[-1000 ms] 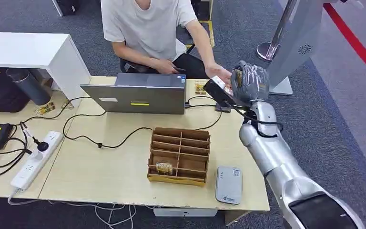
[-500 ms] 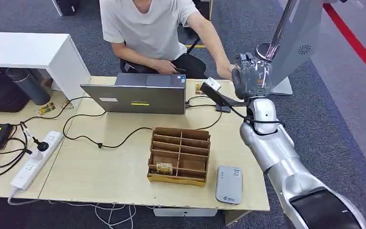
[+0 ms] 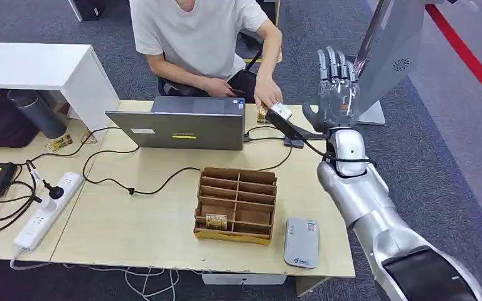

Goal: Pass the card to the sensor for recognition and then transmit it.

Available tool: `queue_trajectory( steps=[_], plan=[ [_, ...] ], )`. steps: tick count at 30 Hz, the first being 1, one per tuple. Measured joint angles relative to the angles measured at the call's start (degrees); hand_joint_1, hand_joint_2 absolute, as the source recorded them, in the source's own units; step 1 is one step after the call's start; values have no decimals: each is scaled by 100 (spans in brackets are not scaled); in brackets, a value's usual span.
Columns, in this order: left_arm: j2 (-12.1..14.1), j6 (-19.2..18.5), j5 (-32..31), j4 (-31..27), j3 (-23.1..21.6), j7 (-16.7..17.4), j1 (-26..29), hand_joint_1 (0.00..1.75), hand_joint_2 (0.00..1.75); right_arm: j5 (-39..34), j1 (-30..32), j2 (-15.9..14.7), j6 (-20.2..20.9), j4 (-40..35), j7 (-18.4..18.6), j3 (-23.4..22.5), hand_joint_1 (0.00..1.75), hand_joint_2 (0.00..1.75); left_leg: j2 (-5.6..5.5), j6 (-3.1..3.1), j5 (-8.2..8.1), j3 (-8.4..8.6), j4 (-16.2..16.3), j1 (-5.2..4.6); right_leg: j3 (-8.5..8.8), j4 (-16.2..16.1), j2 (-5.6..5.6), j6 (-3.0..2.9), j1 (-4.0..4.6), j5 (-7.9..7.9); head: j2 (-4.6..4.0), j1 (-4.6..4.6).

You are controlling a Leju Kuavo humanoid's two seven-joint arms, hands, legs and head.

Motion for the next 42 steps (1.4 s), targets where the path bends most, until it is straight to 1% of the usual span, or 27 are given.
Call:
queue_trajectory(
  steps=[4,8,9,11,13,16,17,19,22,23,24,25,26,28,30,31,33,35,36,37,38,39,41,42],
  plan=[
    [-2,20,28,0,0,50,-1,0,175,132,32,-41,39,0,9,-22,0,175,0,0,0,0,0,0,0,0,0,0,0,0,0,0],
    [-2,-5,33,0,0,109,1,0,175,424,35,-142,125,-2,147,-98,0,175,-1,0,0,0,0,-1,0,-1,-1,0,0,0,0,0],
    [-2,-7,39,0,0,127,1,0,175,625,32,-252,177,0,300,-122,0,175,-2,0,0,-1,0,-1,1,-2,-2,0,0,0,0,0],
    [-4,-7,48,0,0,140,1,0,175,942,15,-462,260,15,404,-140,0,175,-14,0,0,-1,2,-1,2,-4,-12,0,-1,0,0,-2],
    [-2,-13,68,0,4,153,10,0,175,1134,-5,-770,321,53,424,-173,0,175,-30,1,0,-2,5,-2,5,-8,-29,0,-1,0,0,0],
    [-2,-44,116,0,15,155,31,0,175,1235,-6,-1367,297,168,308,-310,0,175,-41,2,-1,-7,11,-4,7,-15,-38,1,-2,0,0,0],
    [-2,-46,131,0,18,168,36,0,175,1270,4,-1603,291,228,306,-363,0,0,-49,2,-1,-10,12,-4,8,-17,-45,1,-2,0,0,-2],
    [-2,-46,140,0,31,218,47,0,175,1238,74,-2140,230,358,267,-533,0,0,-76,3,-1,-20,18,-4,11,-22,-69,4,-2,-2,0,4],
    [0,-44,160,0,70,258,75,0,175,990,334,-2838,87,433,57,-864,0,0,-79,14,-9,-27,20,-4,11,-31,-74,6,-1,-2,0,2],
    [0,-44,177,0,79,262,80,0,175,968,469,-3043,66,461,112,-1000,0,0,-81,20,-12,-24,22,-4,5,-35,-75,8,-2,-4,0,0],
    [0,-44,212,0,103,288,80,0,175,970,623,-3312,98,509,246,-1181,0,0,-84,23,-14,-26,22,-4,11,-38,-79,10,-1,-6,0,-2],
    [-2,-42,245,0,129,330,81,0,175,970,850,-3539,114,555,390,-1351,0,0,-105,25,-16,-26,22,-3,19,-42,-100,29,-1,-17,0,-2],
    [-4,-37,264,0,162,347,87,0,175,923,1067,-3804,94,618,463,-1546,0,0,-121,34,-21,-29,22,-3,26,-46,-117,30,-1,-20,0,4],
    [-7,-22,288,0,208,411,113,0,175,797,1539,-4206,33,831,450,-1959,0,0,-122,43,-28,-27,21,-2,29,-51,-120,36,1,-25,0,-2],
    [-11,22,291,0,243,457,131,0,175,743,2138,-4575,0,1036,549,-2449,0,0,-129,51,-37,-36,17,-3,37,-53,-130,49,2,-37,0,2],
    [-15,33,288,0,260,463,137,0,175,809,2404,-4649,79,1155,661,-2681,0,0,-120,54,-39,-31,17,-3,35,-54,-119,48,1,-38,0,-7],
    [-33,61,280,0,284,483,125,0,175,915,2852,-4745,700,1518,972,-3137,0,0,-112,56,-44,-25,15,-1,36,-54,-110,49,4,-41,0,-2],
    [-48,61,258,0,304,501,121,0,175,999,3285,-4756,1004,1795,1233,-3469,0,0,-109,56,-45,-26,11,-4,35,-53,-108,53,1,-44,0,0],
    [-55,61,247,0,306,514,118,0,175,1027,3426,-4734,1236,1935,1327,-3596,0,0,-97,55,-45,-22,6,-6,33,-53,-98,53,-1,-44,0,-4],
    [-61,59,232,0,308,522,119,0,175,1049,3557,-4700,1552,2088,1424,-3726,0,0,-86,53,-46,-15,4,-5,32,-53,-86,53,-1,-44,0,-2],
    [-61,59,223,0,310,540,113,0,175,1045,3689,-4662,1870,2221,1504,-3841,0,0,-85,52,-47,-10,4,-3,36,-54,-85,53,1,-44,0,-7],
    [-63,57,201,0,310,570,106,0,175,1006,3805,-4586,2277,2377,1586,-3977,0,0,-85,52,-47,-8,3,1,39,-54,-87,51,5,-46,0,0],
    [-68,57,138,0,310,640,106,0,175,883,4048,-4331,2970,2637,1731,-4220,0,0,-87,52,-47,-4,2,5,43,-54,-89,48,9,-48,0,0],
    [-68,50,92,0,310,671,107,0,175,801,4173,-4159,3402,2755,1816,-4333,0,0,-87,52,-47,-2,1,6,46,-54,-89,48,10,-48,0,-2]
  ],
)
